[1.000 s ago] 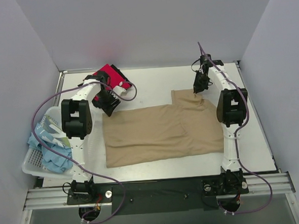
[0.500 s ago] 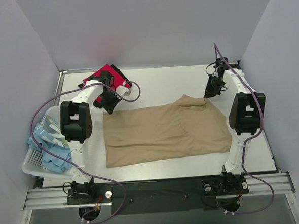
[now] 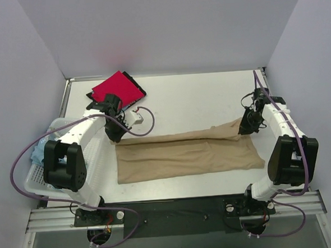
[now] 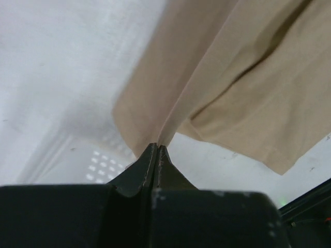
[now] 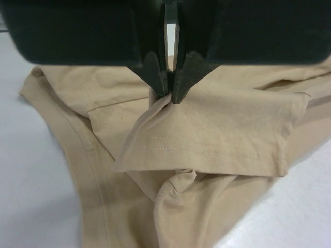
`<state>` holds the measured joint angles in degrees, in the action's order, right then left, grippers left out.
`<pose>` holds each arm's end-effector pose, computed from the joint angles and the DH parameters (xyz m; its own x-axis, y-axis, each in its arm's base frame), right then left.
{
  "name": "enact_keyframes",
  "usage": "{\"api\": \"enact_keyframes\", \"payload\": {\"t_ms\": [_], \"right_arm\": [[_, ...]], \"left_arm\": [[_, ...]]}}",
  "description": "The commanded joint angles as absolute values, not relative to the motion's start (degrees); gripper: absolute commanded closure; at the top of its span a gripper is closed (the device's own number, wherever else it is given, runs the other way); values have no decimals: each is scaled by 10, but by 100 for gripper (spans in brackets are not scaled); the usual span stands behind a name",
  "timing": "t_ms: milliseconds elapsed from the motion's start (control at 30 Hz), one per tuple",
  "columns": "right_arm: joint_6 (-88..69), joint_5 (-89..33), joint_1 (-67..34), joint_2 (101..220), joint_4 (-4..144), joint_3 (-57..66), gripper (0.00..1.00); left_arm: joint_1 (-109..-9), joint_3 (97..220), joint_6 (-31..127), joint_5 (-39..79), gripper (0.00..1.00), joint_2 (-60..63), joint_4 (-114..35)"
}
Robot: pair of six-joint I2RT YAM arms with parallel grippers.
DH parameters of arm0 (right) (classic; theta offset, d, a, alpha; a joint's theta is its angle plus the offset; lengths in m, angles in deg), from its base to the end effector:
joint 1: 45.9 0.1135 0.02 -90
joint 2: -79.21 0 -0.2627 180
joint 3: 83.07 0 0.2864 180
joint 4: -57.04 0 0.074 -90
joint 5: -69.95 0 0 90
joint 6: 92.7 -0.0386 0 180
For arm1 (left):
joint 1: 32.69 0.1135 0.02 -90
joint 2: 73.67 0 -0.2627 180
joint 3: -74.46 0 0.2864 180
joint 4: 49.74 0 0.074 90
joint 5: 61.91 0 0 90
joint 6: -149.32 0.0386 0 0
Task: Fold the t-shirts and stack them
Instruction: Fold the other side of the tshirt into a rectangle
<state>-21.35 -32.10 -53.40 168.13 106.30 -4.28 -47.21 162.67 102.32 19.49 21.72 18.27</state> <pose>0.3519 -0.0382 0.2296 -0.8014 0.4209 -0.4250 0.2940 0.8959 0.3331 0.3446 -0.0952 0.2308 -0.4902 0.8235 -0.2855 0.8466 0.5277 0.0686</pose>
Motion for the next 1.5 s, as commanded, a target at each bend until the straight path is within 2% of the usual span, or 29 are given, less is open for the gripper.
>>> {"api": "enact_keyframes", "payload": {"t_ms": [0,167,433,667,967,1033,1067,1100,1133,1200,1333,1400,1433,1467], "right_arm": [[-248,-322,-534,1677,1046,-102,100],[-255,-288,-542,1690,1045,-134,100],[-270,-276,-542,1682,1045,-138,100],[-256,-250,-556,1637,1093,-103,100],[-265,-264,-561,1665,1084,-147,100],[-270,-257,-563,1676,1085,-149,96],[-273,-253,-564,1678,1086,-151,86],[-274,-251,-565,1679,1086,-151,71],[-276,-246,-568,1677,1086,-152,66],[-277,-235,-571,1666,1086,-152,61],[-262,-219,-553,1621,1084,-122,62],[-240,-208,-507,1604,1071,-98,71],[-223,-212,-463,1602,1057,-90,81],[-218,-221,-415,1602,1044,-77,88]], "left_arm": [[-493,1551,1070,209,100,197,140],[-498,1500,1080,247,100,181,83],[-511,1484,1091,255,100,174,52],[-506,1566,1070,238,100,172,108],[-514,1498,1074,214,100,176,124],[-514,1494,1094,197,80,176,152],[-514,1496,1106,190,62,175,175],[-514,1503,1115,178,45,175,192],[-513,1507,1126,170,27,173,217],[-514,1538,1138,153,23,171,257],[-514,1596,1141,109,22,171,297],[-516,1603,1107,94,30,173,254],[-518,1600,1086,93,49,176,228],[-524,1588,1047,98,60,179,178]]}}
